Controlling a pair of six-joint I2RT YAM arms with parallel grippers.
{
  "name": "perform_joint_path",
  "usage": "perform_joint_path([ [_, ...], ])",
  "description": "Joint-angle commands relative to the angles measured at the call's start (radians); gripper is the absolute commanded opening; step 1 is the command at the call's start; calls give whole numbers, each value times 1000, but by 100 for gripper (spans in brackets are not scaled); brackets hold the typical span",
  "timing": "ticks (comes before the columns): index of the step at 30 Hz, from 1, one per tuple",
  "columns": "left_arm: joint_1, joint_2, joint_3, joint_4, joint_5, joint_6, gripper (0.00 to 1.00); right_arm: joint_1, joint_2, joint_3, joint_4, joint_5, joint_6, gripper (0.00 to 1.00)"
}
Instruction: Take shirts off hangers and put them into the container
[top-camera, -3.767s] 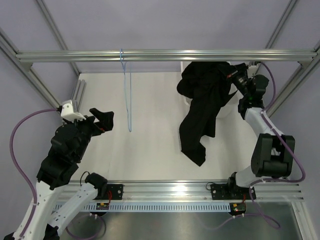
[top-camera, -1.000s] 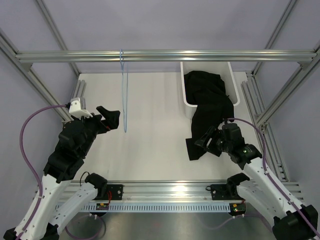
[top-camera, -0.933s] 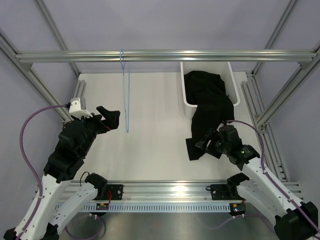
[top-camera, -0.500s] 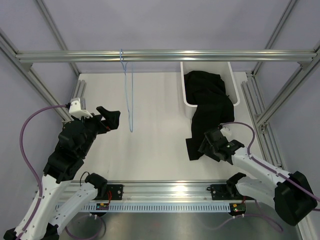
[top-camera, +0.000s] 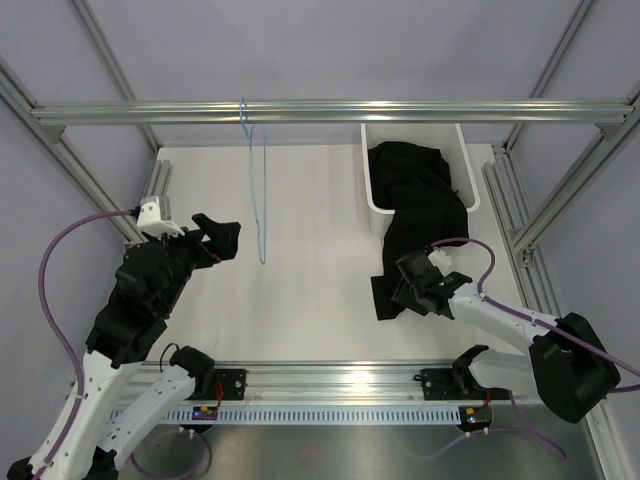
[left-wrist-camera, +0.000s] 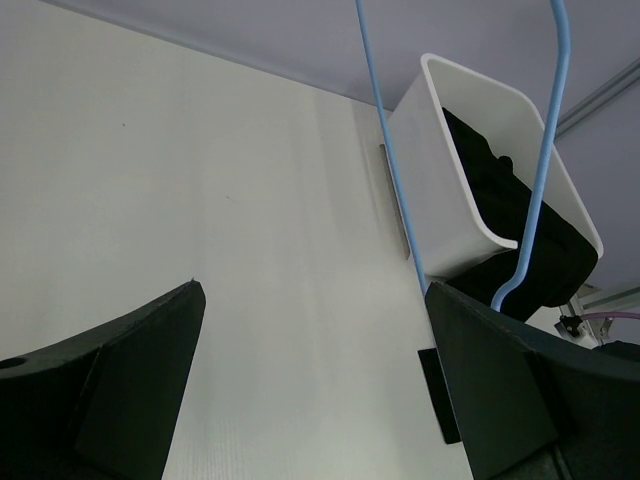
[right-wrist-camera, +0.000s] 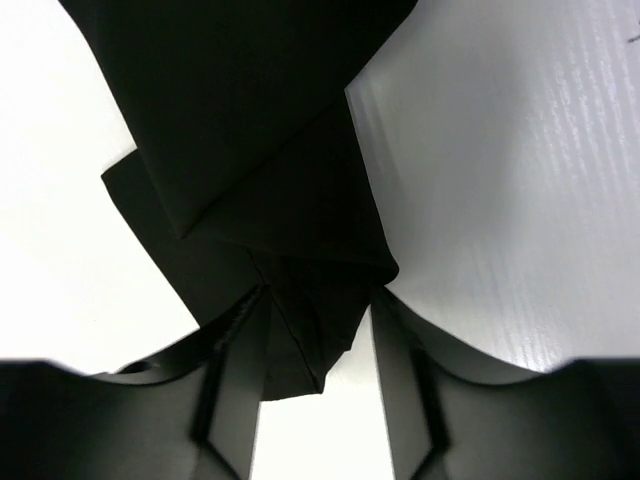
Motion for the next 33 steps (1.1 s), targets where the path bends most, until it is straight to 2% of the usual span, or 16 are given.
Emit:
perform_joint_path([
  [1, 0, -17, 9, 35, 25, 8, 99, 19, 11, 41, 35, 56, 16, 47],
  [7, -2, -24, 13, 24, 20, 11, 99, 31, 33, 52, 35, 58, 24, 40],
  [13, -2, -35, 21, 18, 17, 15, 99, 45, 68, 73, 14, 56, 29, 40],
  [16, -2, -41, 19, 19, 17, 15, 99, 53, 84, 78, 23, 51, 27, 23],
  [17, -2, -38, 21, 19, 17, 15, 99, 54, 84, 76, 24, 57, 30, 11],
  [19, -2, -34, 21, 18, 20, 20, 99, 56, 71, 72, 35, 67, 30, 0],
  [20, -2, -34, 22, 16, 22, 20, 99, 56, 65, 70, 32, 71, 30, 0],
  [23, -2, -29, 27, 13, 16, 28, 99, 57, -5, 61, 64, 74, 9, 0],
  [26, -2, -28, 35, 8, 14, 32, 99, 60, -195, -5, 142, 30, -25, 0],
  [27, 0, -28, 35, 8, 14, 34, 99, 60, -328, -31, 214, 9, -33, 0],
  [30, 0, -29, 32, 13, 11, 32, 99, 59, -577, -118, 352, -57, -5, 0],
  [33, -2, -26, 25, 24, 23, 23, 99, 51, -659, -136, 425, -99, 38, 0],
])
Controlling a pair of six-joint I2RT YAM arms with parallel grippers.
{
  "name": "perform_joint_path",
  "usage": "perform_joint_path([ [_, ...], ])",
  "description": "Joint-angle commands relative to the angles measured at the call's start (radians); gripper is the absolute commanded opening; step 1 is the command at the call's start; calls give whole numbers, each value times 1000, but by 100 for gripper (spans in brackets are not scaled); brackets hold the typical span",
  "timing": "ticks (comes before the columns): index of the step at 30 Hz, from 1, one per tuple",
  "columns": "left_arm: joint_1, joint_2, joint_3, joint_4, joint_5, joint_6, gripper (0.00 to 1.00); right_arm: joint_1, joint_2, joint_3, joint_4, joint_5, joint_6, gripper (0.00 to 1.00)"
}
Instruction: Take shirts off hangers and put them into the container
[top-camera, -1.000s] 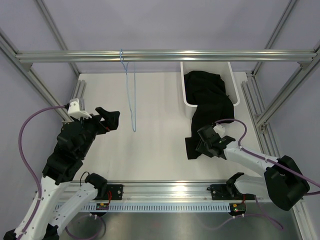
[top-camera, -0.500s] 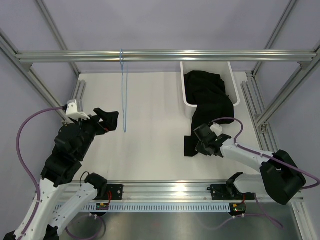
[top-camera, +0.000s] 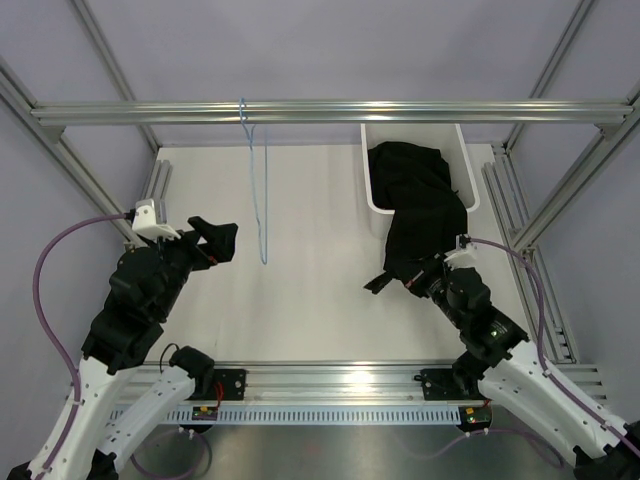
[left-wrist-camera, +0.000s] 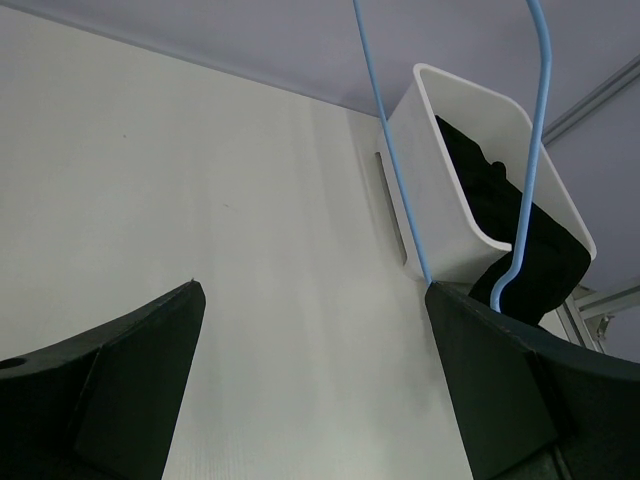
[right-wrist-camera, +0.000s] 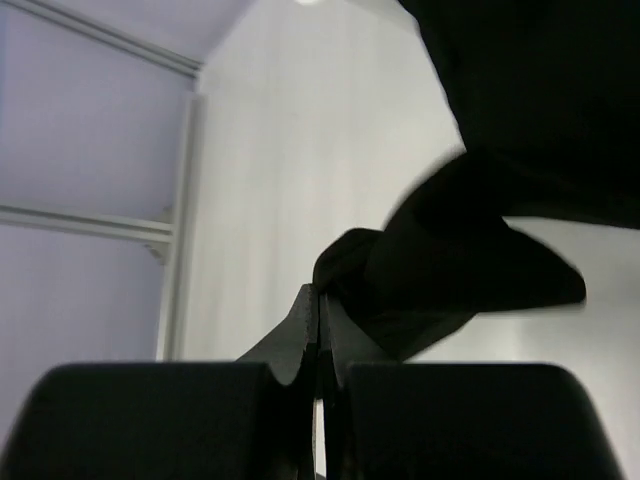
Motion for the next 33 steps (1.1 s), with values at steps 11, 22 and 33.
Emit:
perform_joint_path([
  [11, -2, -1, 22, 18, 23, 4, 99, -316, 318, 23, 846, -441, 356, 0],
  [22, -2, -5, 19, 17, 29, 14, 99, -535, 667, 285, 967, -698, 415, 0],
  [33, -2, 5, -15, 51, 41, 6, 99, -715, 891, 491, 987, -818, 475, 0],
])
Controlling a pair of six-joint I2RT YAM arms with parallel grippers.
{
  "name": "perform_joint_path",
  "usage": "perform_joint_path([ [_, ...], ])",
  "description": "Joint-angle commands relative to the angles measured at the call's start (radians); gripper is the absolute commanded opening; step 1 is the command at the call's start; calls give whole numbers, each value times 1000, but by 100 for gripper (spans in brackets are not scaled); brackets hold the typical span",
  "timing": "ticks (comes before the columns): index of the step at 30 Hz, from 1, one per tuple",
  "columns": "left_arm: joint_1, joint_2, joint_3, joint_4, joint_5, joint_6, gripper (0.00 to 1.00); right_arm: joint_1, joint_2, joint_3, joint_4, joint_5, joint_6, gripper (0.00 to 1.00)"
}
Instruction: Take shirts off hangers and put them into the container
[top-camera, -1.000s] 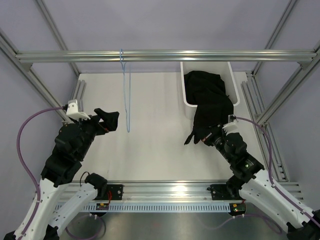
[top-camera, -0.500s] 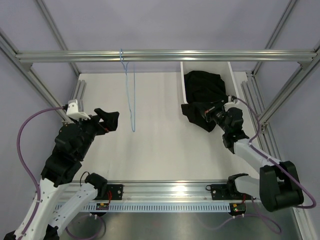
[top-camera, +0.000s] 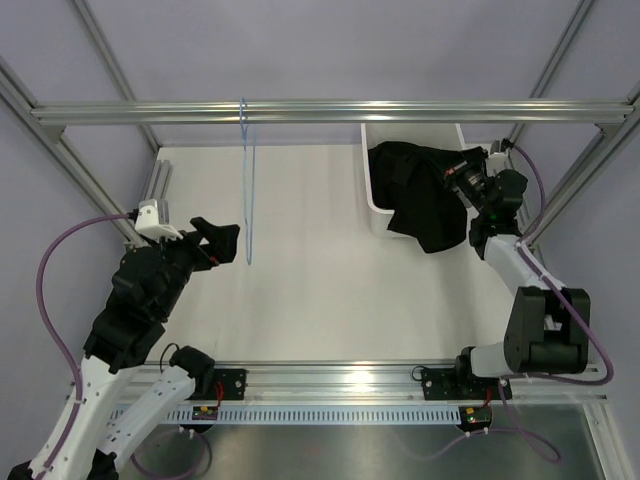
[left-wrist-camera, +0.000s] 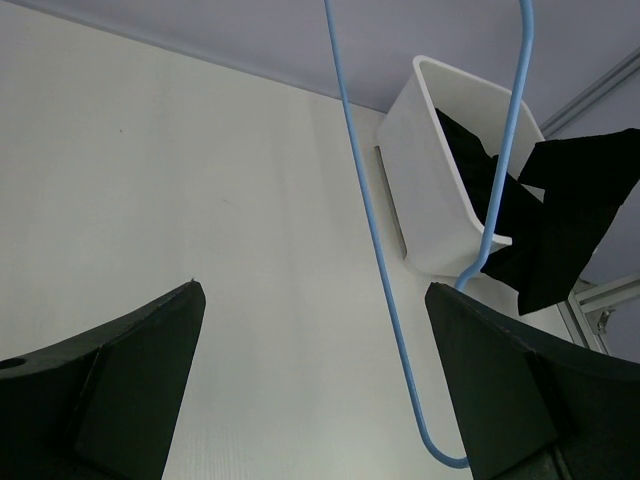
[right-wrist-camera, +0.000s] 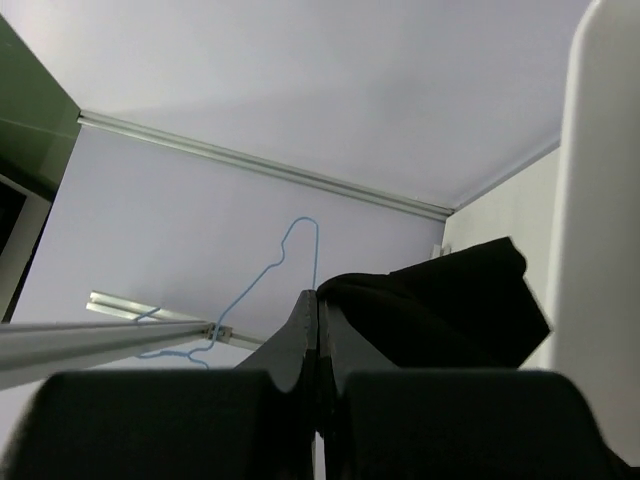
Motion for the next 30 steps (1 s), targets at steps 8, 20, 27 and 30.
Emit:
perform_joint_path([
  [8, -2, 8, -33, 70, 43, 14, 99, -58, 414, 342, 214, -119, 105, 0],
  [20, -2, 49, -75, 138, 45, 21, 99, -74, 687, 807, 93, -155, 134, 0],
  [27, -2, 52, -75, 139, 46, 24, 99, -84, 830, 1036, 52, -153, 191, 0],
  [30, 0, 51, -78, 142, 43, 29, 99, -87, 882, 1154, -7, -153, 189, 0],
])
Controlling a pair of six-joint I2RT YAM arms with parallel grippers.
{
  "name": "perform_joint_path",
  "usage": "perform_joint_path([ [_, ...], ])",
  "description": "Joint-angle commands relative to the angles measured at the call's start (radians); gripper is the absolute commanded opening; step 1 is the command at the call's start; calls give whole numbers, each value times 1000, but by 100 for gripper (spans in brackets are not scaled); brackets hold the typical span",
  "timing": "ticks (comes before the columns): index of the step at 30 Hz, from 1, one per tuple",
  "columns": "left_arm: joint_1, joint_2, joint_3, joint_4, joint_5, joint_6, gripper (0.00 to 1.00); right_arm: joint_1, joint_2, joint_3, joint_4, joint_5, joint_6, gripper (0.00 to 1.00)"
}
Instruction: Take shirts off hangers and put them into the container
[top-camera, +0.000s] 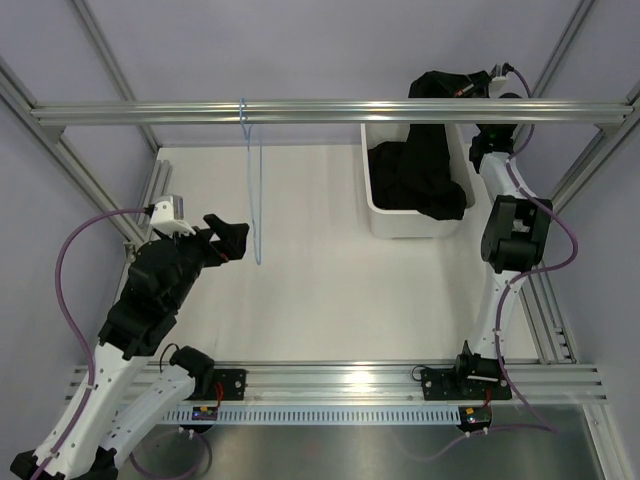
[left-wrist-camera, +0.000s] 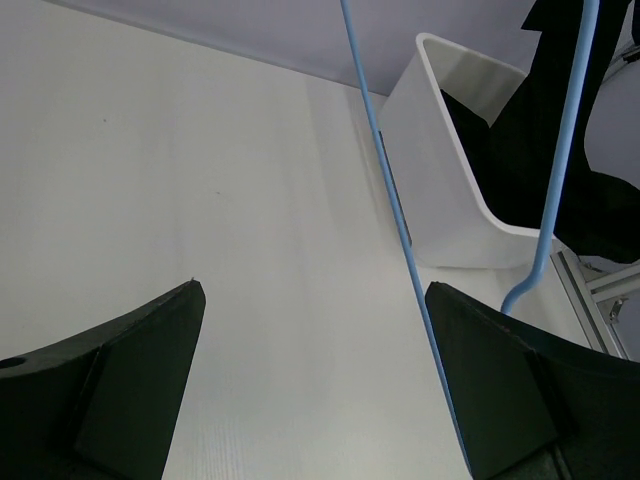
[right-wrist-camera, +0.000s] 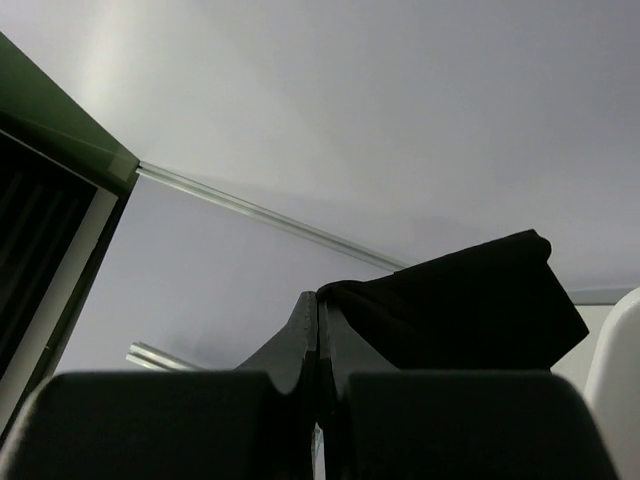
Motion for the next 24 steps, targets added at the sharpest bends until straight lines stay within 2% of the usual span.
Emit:
perform_joint_path([
  [1, 0, 6, -13, 58, 21, 21, 99, -8, 43, 139, -63, -23, 28, 0],
  [11, 0, 20, -10, 68, 34, 25, 99, -12, 209, 483, -214, -36, 25, 0],
  [13, 0, 26, -5, 63, 32, 28, 99, -11, 229, 505, -229, -49, 31, 0],
  [17, -2, 32, 1, 66, 37, 28, 99, -8, 131, 340, -214, -33, -34, 0],
  [24, -2, 20, 1, 63, 43, 16, 99, -8, -20, 105, -286, -46, -186, 0],
])
